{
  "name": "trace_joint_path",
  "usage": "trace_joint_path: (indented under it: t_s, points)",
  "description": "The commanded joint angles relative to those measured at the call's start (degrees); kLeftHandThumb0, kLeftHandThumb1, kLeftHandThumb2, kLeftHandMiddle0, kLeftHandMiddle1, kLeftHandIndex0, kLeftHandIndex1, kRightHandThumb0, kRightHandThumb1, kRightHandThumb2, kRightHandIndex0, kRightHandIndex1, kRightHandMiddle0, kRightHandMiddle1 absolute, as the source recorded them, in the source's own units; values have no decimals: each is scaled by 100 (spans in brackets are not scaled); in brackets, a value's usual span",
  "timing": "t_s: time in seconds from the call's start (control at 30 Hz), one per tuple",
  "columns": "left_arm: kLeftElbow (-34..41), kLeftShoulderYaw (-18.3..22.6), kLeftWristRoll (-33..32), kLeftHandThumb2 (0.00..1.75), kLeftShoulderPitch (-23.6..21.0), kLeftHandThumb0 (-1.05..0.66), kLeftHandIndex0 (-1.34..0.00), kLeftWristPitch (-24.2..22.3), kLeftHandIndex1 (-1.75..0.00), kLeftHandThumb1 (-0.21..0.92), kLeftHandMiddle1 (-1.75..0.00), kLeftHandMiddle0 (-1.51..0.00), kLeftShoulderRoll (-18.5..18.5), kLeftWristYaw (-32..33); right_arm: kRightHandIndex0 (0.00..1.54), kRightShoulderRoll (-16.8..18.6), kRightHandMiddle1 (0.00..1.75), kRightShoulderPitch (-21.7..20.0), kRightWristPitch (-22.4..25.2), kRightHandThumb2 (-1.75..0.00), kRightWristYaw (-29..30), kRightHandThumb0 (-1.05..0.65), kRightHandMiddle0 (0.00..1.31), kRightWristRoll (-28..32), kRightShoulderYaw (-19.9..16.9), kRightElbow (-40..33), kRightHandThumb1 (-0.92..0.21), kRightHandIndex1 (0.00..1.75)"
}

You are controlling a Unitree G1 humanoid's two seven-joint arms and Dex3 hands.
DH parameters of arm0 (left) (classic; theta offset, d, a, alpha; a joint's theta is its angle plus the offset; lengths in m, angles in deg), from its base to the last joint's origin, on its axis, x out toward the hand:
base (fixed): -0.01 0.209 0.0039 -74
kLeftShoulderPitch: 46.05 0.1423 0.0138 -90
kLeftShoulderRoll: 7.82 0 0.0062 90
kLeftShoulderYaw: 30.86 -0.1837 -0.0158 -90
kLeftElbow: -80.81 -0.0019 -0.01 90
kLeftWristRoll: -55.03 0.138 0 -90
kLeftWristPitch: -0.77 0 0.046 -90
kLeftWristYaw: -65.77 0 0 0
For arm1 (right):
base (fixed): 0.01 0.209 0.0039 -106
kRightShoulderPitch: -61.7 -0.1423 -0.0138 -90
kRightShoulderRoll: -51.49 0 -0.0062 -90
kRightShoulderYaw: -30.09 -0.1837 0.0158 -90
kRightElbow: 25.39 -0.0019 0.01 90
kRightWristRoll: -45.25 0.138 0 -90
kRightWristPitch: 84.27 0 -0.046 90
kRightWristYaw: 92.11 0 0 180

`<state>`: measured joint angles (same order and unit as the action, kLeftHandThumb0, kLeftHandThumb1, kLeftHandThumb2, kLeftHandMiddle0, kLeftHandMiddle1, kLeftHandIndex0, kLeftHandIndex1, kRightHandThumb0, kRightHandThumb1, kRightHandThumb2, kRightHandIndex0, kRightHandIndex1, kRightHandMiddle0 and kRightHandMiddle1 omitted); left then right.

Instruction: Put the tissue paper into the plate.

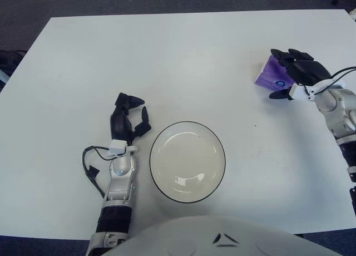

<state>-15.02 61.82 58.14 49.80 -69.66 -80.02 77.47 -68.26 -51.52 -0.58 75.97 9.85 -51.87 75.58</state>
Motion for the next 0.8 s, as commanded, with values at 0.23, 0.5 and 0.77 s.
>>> trace_joint_path:
  t_s: [0.23,0.5,0.77]
  points:
    - [-671,85,-39,107,625,-42,-45,29,-175,52,-175,-71,32,-67,0,-66,0,257,127,-33,-742,-104,0,181,53,-228,-68,0]
    - [-630,118,-20,108,673,-42,-46,51,-175,51,-175,-71,53,-41,0,-3,0,297,574,-33,-1312,-99,0,361,-3,-466,-66,0]
    - [-642,157,-32,109,678,-42,-46,54,-175,50,-175,-73,64,-53,0,0,0,319,737,-35,-1363,-102,0,301,30,-499,-66,0]
